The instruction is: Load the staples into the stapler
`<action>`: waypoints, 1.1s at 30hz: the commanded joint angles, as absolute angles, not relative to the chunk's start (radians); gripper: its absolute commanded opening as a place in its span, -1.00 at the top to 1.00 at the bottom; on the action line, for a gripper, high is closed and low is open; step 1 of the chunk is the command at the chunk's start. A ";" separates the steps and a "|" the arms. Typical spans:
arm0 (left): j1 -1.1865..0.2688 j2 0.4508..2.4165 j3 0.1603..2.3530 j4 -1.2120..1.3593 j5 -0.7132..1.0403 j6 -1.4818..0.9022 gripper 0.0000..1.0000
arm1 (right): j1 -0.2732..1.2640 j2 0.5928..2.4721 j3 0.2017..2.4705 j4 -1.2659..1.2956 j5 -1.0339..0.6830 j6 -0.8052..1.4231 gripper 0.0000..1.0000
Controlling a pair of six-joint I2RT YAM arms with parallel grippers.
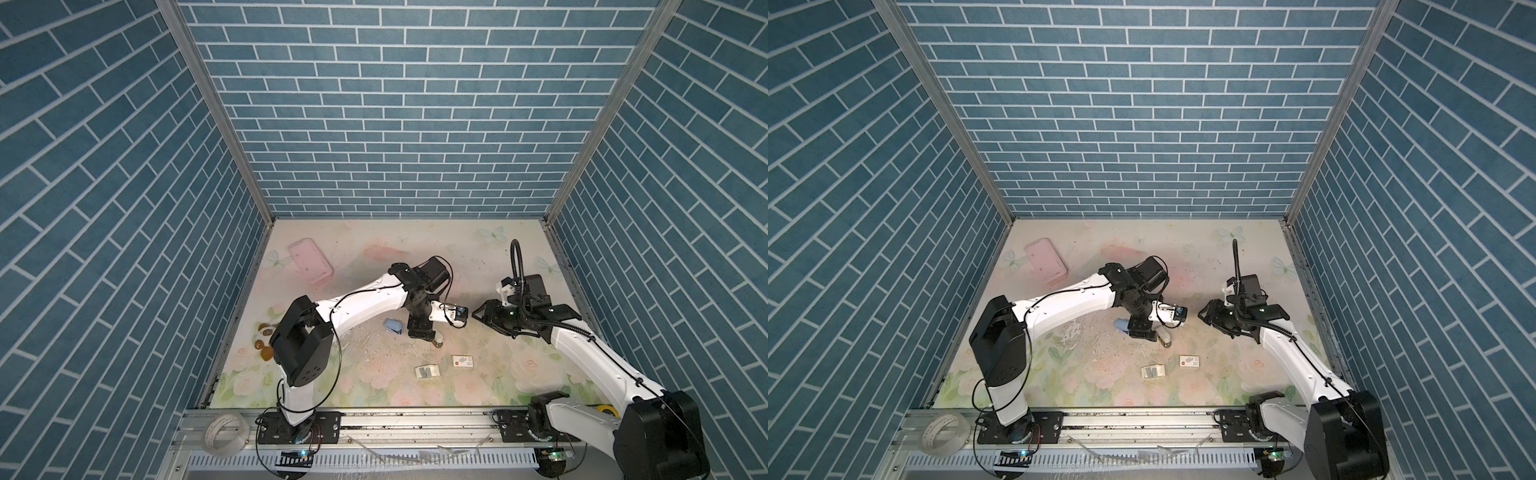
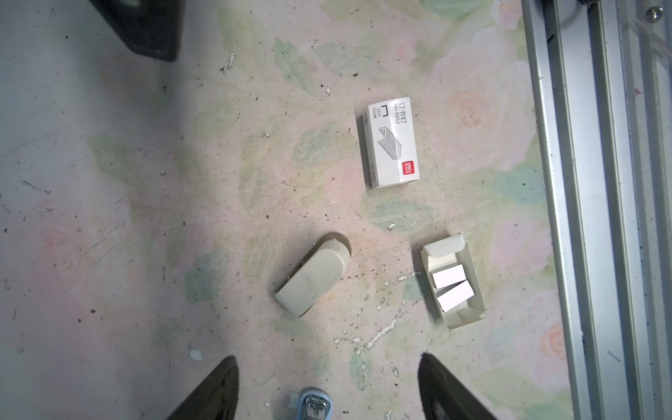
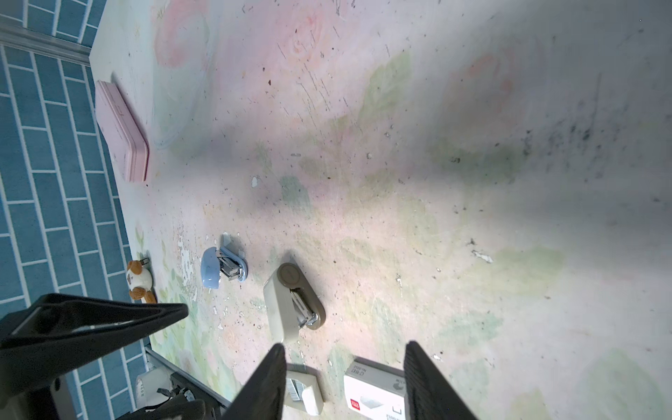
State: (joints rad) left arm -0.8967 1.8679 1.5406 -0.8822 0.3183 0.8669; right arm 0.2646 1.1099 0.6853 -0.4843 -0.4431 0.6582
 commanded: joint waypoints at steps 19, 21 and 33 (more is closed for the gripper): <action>-0.938 2.094 1.671 -0.919 0.313 1.036 -0.30 | 0.165 0.998 0.627 -0.592 -0.435 0.620 0.10; -0.939 2.094 1.667 -0.913 0.311 1.035 -0.21 | 0.155 1.004 0.619 -0.574 -0.447 0.620 0.10; -0.945 2.115 1.661 -0.925 0.293 1.056 -0.07 | 0.112 1.032 0.599 -0.534 -0.490 0.615 0.13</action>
State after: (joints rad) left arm -0.9386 2.0941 1.6505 -0.9020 0.2924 1.0443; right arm 0.1200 1.0359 0.5991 -0.5400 -0.4725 0.6453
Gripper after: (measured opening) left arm 0.536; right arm 0.436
